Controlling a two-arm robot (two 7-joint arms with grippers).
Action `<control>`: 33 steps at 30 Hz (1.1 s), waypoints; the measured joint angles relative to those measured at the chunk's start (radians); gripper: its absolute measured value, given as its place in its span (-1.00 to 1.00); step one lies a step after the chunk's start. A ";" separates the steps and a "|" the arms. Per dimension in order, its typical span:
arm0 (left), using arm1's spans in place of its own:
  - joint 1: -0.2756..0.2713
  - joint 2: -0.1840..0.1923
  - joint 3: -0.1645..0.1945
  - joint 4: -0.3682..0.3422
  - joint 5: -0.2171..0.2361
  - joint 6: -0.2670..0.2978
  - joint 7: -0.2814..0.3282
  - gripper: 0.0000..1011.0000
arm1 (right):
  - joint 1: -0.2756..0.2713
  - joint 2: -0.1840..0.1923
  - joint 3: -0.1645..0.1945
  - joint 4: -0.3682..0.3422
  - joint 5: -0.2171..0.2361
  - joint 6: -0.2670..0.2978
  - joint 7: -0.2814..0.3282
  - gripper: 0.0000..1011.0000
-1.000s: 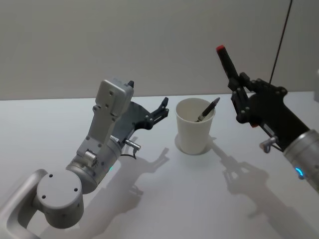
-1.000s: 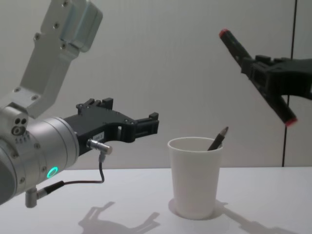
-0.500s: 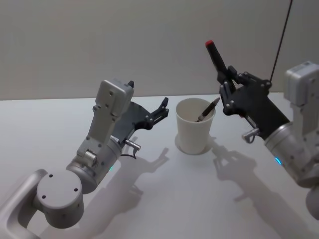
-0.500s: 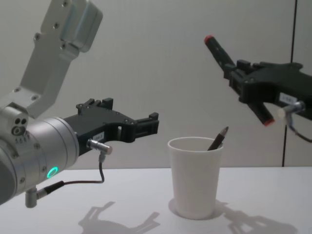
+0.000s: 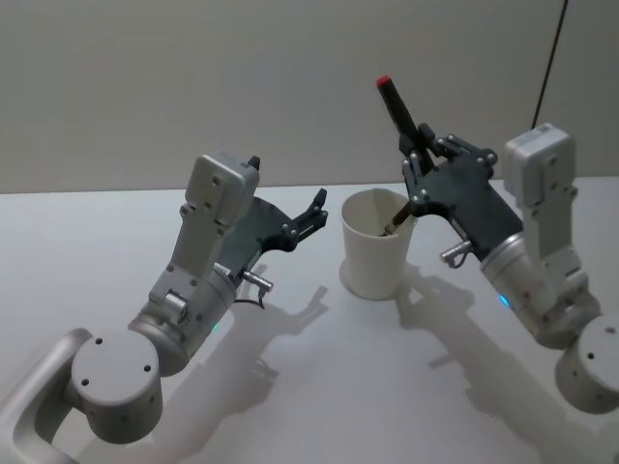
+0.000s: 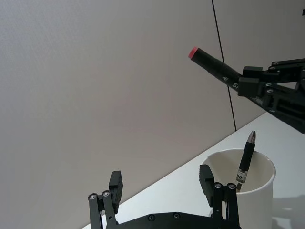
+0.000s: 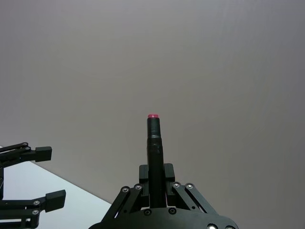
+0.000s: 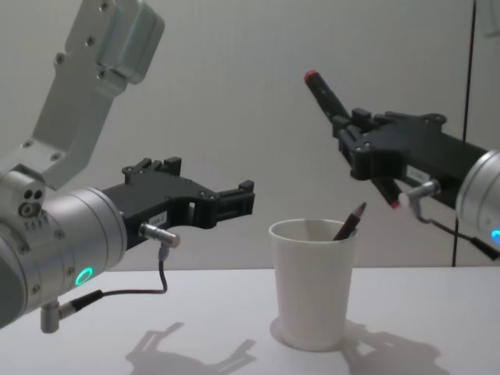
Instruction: Place the pen into the pen holder.
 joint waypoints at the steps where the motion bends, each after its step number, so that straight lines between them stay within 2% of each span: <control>1: 0.000 0.000 0.000 0.000 0.000 0.000 0.000 0.98 | 0.005 -0.002 -0.001 0.007 -0.003 -0.005 -0.001 -0.65; 15: 0.000 0.000 0.000 0.000 0.000 0.000 0.000 0.98 | 0.062 -0.044 -0.024 0.138 -0.059 -0.099 -0.007 -0.65; 23: 0.000 0.000 0.000 0.000 0.000 0.000 0.000 0.98 | 0.087 -0.060 -0.032 0.197 -0.074 -0.130 -0.013 -0.65; 33: 0.000 0.000 0.000 0.000 0.000 0.000 0.000 0.98 | 0.112 -0.080 -0.041 0.253 -0.071 -0.147 -0.019 -0.65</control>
